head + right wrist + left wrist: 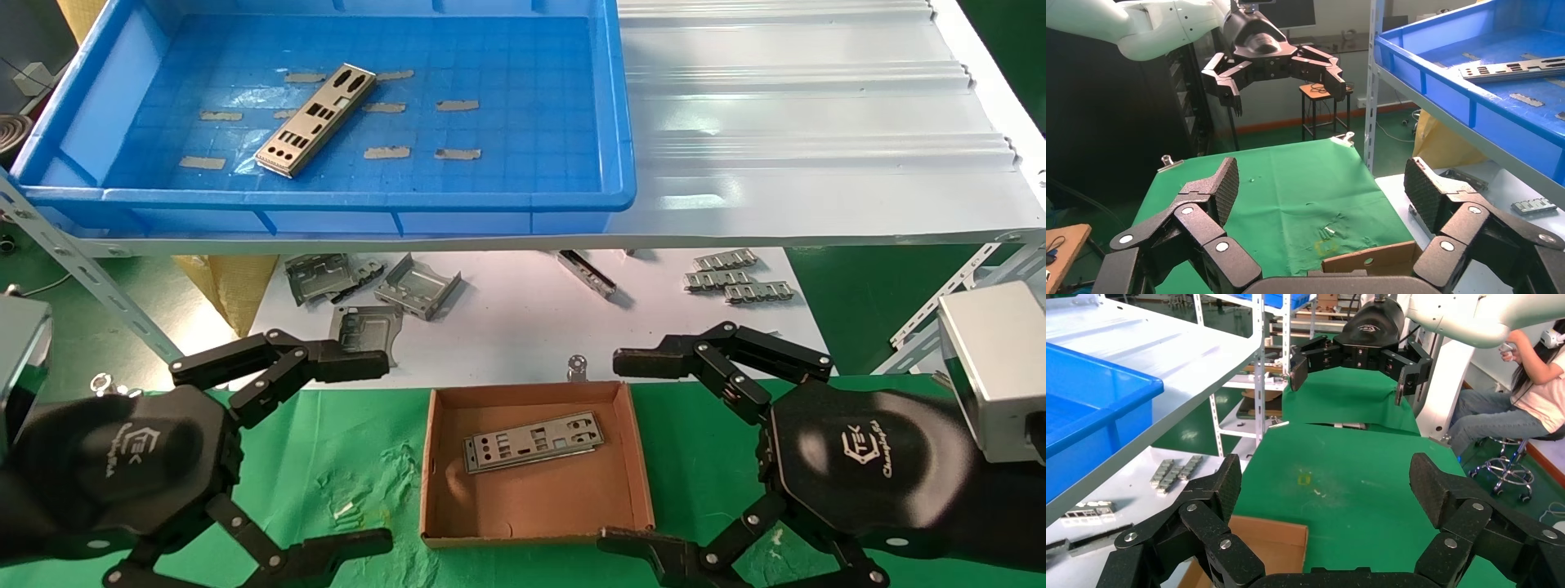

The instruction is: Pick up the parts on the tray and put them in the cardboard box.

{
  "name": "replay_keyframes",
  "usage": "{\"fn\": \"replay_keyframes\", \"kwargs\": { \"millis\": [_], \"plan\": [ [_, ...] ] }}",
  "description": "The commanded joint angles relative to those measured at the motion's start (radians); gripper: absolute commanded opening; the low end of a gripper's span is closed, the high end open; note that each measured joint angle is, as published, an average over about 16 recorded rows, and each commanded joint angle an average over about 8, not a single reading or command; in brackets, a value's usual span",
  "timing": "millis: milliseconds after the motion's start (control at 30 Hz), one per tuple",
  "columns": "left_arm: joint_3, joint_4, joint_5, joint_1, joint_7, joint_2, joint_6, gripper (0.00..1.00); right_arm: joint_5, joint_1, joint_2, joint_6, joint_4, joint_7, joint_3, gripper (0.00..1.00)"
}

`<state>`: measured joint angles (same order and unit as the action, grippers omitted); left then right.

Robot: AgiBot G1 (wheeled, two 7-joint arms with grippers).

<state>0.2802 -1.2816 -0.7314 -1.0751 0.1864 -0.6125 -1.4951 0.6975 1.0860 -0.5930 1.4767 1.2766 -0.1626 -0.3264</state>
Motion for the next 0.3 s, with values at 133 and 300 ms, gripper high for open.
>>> {"fn": "replay_keyframes", "kwargs": {
  "millis": [133,300],
  "plan": [
    [0.000,0.000,0.000,0.000,0.000,0.000,0.000,1.00,0.000,0.000,0.000,0.000,0.000,0.000,0.000,1.00],
    [0.000,0.000,0.000,0.000,0.000,0.000,0.000,1.00,0.000,0.000,0.000,0.000,0.000,0.000,0.000,1.00]
  ]
}}
